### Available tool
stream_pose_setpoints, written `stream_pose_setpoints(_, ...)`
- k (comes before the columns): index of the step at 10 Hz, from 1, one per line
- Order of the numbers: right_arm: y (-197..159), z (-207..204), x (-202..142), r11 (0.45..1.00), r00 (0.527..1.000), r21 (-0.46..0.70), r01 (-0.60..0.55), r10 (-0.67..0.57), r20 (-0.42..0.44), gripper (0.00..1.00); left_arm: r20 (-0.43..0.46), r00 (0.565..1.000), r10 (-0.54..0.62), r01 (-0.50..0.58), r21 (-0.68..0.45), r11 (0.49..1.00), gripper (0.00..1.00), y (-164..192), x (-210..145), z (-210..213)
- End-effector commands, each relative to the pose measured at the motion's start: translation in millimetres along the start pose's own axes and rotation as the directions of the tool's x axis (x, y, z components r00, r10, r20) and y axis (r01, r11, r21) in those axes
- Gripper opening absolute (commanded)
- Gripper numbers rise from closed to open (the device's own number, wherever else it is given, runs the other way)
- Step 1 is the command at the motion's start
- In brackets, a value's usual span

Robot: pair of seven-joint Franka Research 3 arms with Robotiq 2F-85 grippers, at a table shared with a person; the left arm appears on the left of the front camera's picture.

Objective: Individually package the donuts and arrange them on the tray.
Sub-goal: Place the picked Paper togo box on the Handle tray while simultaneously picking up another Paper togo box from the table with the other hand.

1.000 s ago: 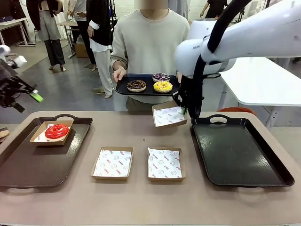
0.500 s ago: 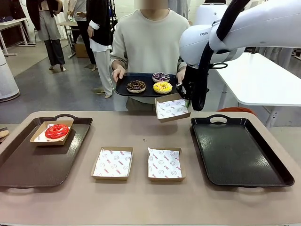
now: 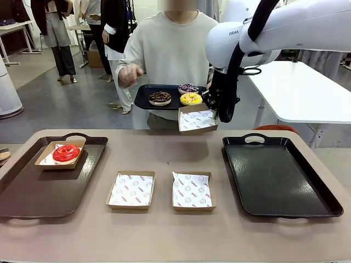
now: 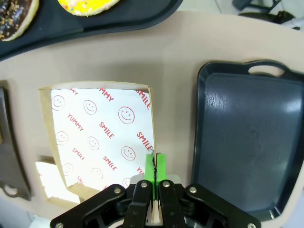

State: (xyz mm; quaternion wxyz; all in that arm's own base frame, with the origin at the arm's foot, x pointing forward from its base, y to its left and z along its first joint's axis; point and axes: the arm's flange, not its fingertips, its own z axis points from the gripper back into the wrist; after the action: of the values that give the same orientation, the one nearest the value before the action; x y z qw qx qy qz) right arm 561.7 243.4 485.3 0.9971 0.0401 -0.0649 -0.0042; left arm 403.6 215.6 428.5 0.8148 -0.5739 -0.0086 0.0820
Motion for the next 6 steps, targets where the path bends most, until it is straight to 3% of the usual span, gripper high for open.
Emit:
stream_pose_setpoints(1,8,-1,14,0.999,0.999,-0.033,0.04,-0.041,-0.008,0.0,-0.009,1.0,0.002,-0.002,-0.015,1.0,1.0,3,11,7)
stream_pose_setpoints(4,5,-5,23,0.998,0.998,-0.037,0.057,-0.058,-0.016,0.0,0.015,0.996,0.089,-0.089,0.016,0.996,1.0,22,17,11)
stream_pose_setpoints(6,2,-7,16,0.999,0.999,-0.002,0.032,-0.032,-0.021,0.0,0.015,0.996,0.09,-0.091,0.036,0.995,1.0,26,19,6)
